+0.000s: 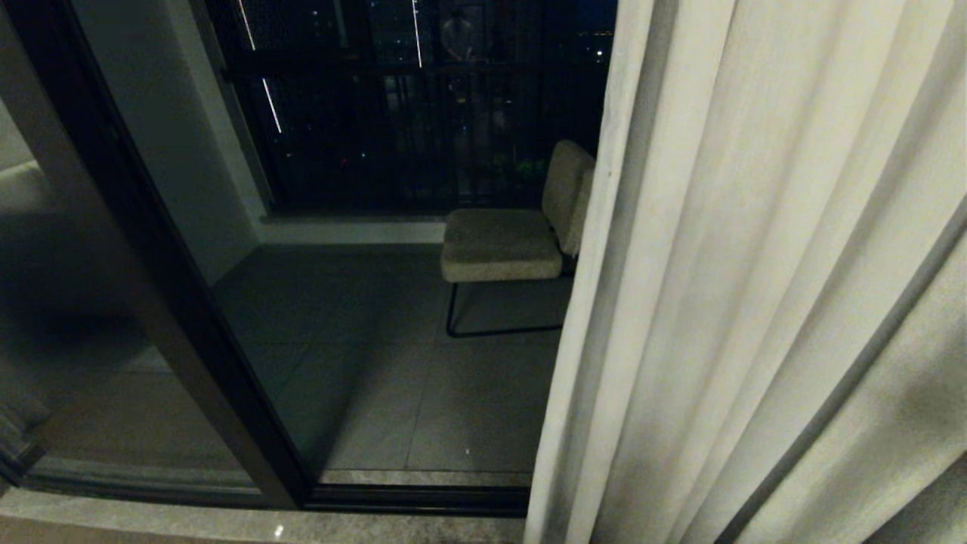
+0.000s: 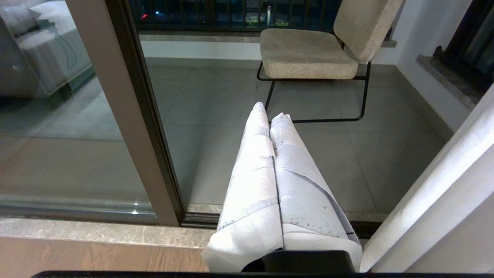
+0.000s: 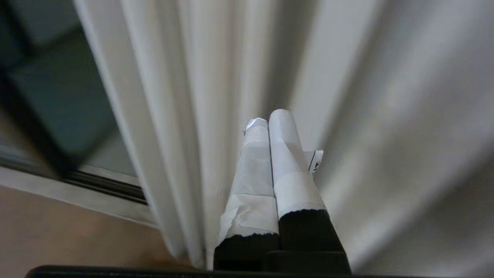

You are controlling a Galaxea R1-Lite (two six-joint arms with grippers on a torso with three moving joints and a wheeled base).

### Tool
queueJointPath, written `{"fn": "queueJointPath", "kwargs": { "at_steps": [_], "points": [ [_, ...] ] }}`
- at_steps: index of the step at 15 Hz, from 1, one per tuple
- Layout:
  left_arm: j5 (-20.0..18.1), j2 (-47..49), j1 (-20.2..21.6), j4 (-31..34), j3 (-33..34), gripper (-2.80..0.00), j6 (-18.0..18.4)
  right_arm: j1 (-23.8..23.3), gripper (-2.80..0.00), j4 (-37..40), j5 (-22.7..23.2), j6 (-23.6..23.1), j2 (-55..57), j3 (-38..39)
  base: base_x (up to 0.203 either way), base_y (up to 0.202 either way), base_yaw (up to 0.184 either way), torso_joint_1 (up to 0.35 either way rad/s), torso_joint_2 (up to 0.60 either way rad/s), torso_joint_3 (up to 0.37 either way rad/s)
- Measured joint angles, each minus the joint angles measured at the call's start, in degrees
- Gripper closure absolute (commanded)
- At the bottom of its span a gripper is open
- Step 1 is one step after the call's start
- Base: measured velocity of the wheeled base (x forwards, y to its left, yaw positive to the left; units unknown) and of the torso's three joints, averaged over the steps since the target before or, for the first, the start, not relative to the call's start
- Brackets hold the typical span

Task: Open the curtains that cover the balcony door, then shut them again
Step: Pull the inner curtains open on both sides

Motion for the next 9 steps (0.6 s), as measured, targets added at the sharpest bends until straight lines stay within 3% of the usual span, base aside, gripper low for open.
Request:
{"fn": "queueJointPath", "kwargs": {
  "at_steps": [4, 9],
  "points": [
    [0.0, 0.0, 0.0, 0.0, 0.0, 0.0, 0.0, -5.5, 0.0, -4.8, 4.3, -1.2, -10.5, 12.9, 0.0, 0.0, 0.0, 0.0, 0.0, 0.0],
    [0.0, 0.0, 0.0, 0.0, 0.0, 0.0, 0.0, -7.0, 0.0, 4.1, 4.2, -1.3, -20.9, 14.5, 0.0, 0.0, 0.0, 0.0, 0.0, 0.0]
  ]
}}
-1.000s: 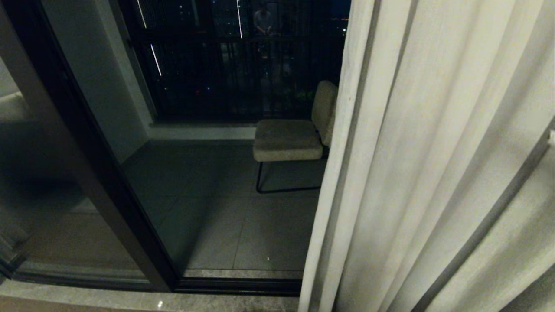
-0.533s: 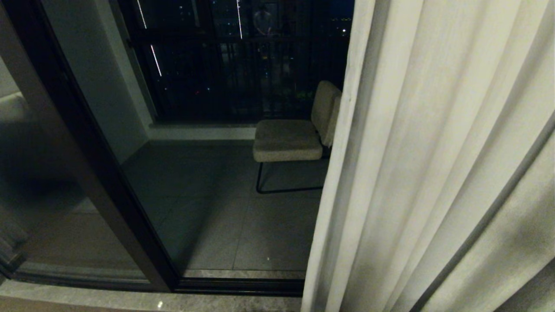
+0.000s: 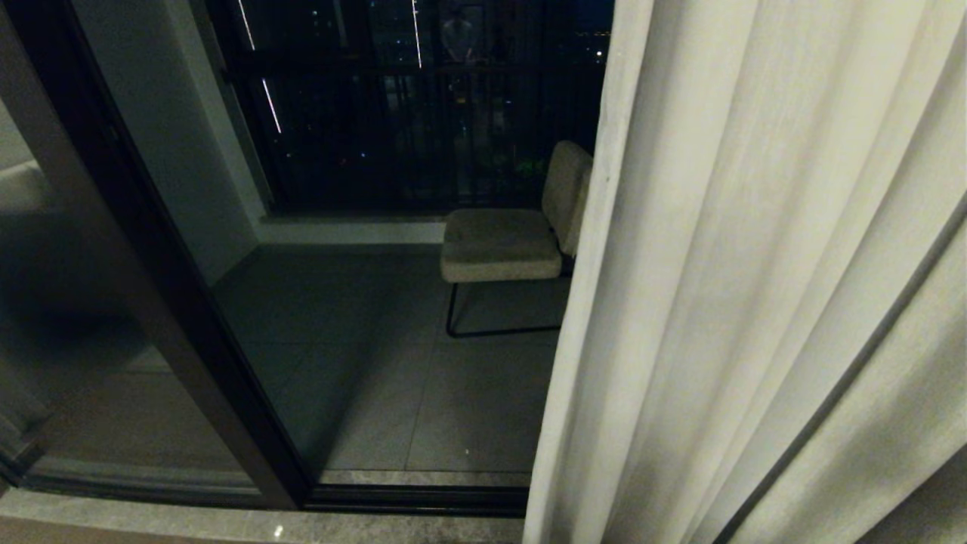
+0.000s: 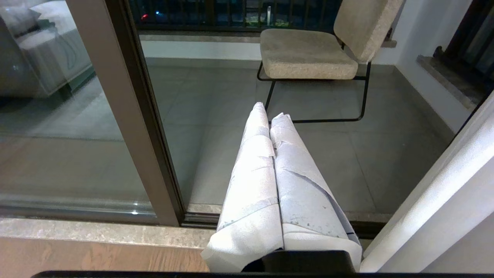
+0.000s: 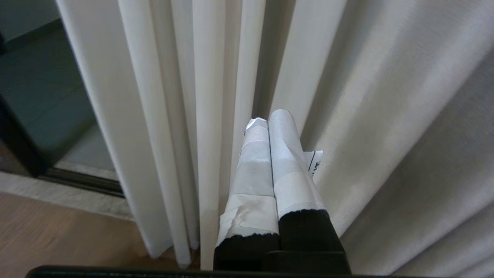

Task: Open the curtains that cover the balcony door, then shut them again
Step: Pull the inner curtains open on both sides

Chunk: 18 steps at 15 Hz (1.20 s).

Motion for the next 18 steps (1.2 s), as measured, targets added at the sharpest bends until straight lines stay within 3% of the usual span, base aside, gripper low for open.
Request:
{"fn": "queueJointPath", "kwargs": {
  "at_steps": [3, 18],
  "points": [
    [0.0, 0.0, 0.0, 0.0, 0.0, 0.0, 0.0, 0.1, 0.0, 4.3, -6.0, -2.2, -4.1, 0.3, 0.0, 0.0, 0.0, 0.0, 0.0, 0.0],
    [0.0, 0.0, 0.0, 0.0, 0.0, 0.0, -0.1, 0.1, 0.0, 5.4, -5.7, -2.7, -5.8, 0.4, 0.0, 0.0, 0.0, 0.0, 0.0, 0.0]
  ]
}}
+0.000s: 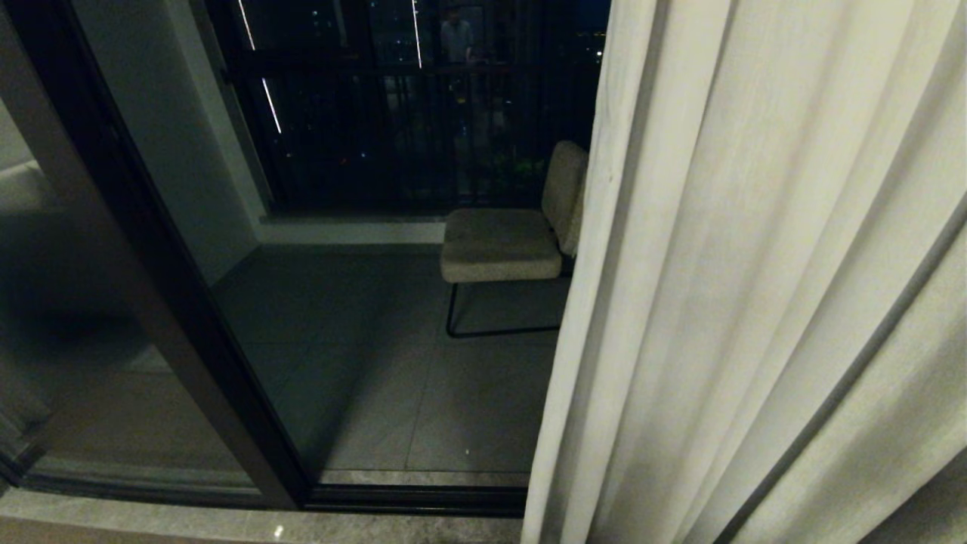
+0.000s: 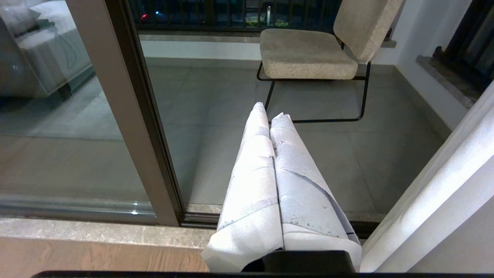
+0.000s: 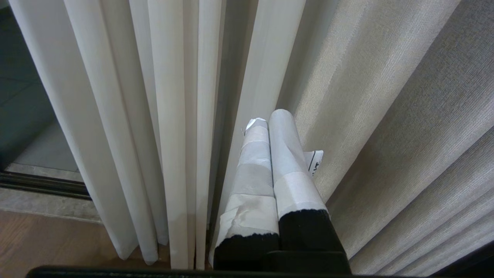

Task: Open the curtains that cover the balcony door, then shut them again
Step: Pull the inner curtains open on both sides

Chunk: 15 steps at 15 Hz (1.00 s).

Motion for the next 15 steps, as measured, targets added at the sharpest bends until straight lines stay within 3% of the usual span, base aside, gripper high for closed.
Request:
{"fn": "queueJointPath", "kwargs": {
  "at_steps": [10, 15],
  "points": [
    [0.0, 0.0, 0.0, 0.0, 0.0, 0.0, 0.1, 0.0, 0.0, 0.0, -0.1, -0.1, 0.0, 0.0, 0.001, 0.005, 0.0, 0.0, 0.0, 0.001],
    [0.0, 0.0, 0.0, 0.0, 0.0, 0.0, 0.1, 0.0, 0.0, 0.0, 0.0, 0.0, 0.0, 0.0, 0.001, 0.172, 0.0, 0.005, 0.0, 0.003]
  ]
}}
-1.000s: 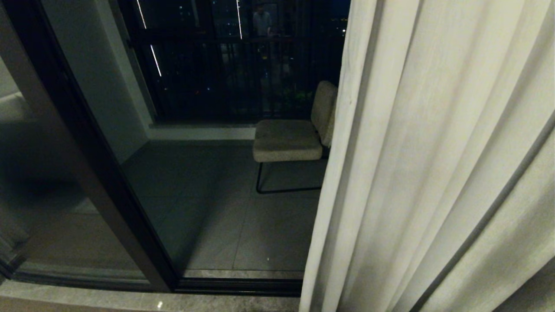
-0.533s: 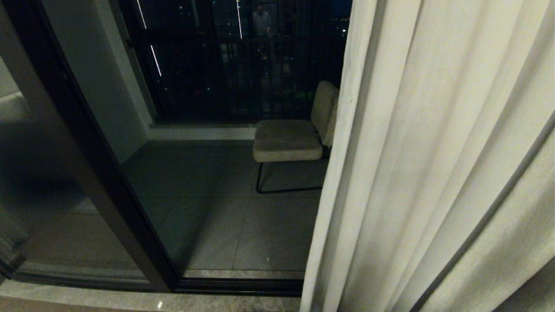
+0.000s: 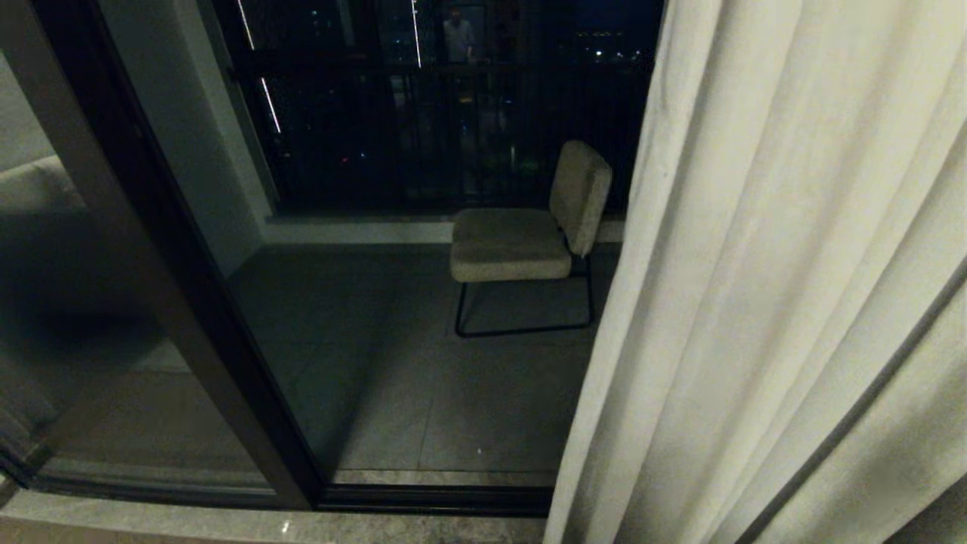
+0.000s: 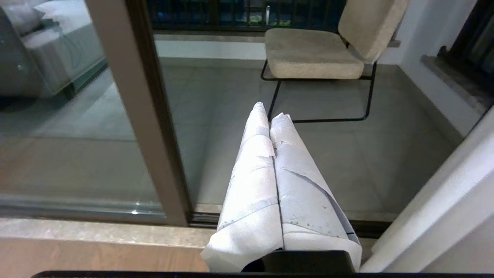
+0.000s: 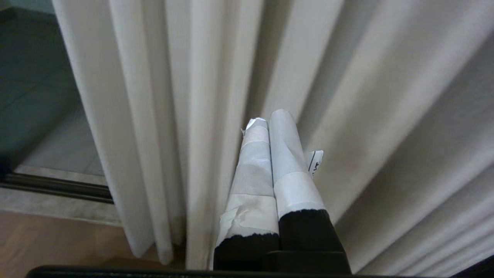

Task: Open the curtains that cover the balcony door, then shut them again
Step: Pull the inner curtains open on both sides

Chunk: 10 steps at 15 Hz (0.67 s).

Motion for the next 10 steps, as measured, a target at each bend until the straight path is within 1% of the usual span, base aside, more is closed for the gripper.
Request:
{"fn": "queueJointPath", "kwargs": {
  "at_steps": [4, 6, 7, 10],
  "points": [
    [0.0, 0.0, 0.0, 0.0, 0.0, 0.0, 0.0, 0.0, 0.0, 0.0, -0.1, 0.0, 0.0, 0.0, 0.0, 0.192, 0.0, 0.002, 0.0, 0.001],
    [0.0, 0.0, 0.0, 0.0, 0.0, 0.0, 0.0, 0.0, 0.0, 0.0, -0.1, 0.0, 0.0, 0.0, 0.0, 0.144, 0.003, 0.005, 0.0, 0.001],
    [0.0, 0.0, 0.0, 0.0, 0.0, 0.0, 0.0, 0.0, 0.0, -0.1, -0.1, 0.0, 0.0, 0.0, 0.0, 0.062, 0.001, 0.001, 0.0, 0.002],
    [0.0, 0.0, 0.1, -0.1, 0.0, 0.0, 0.0, 0.1, 0.0, 0.0, 0.0, 0.2, 0.0, 0.0, 0.0, 0.0, 0.0, 0.0, 0.0, 0.0]
  ]
}}
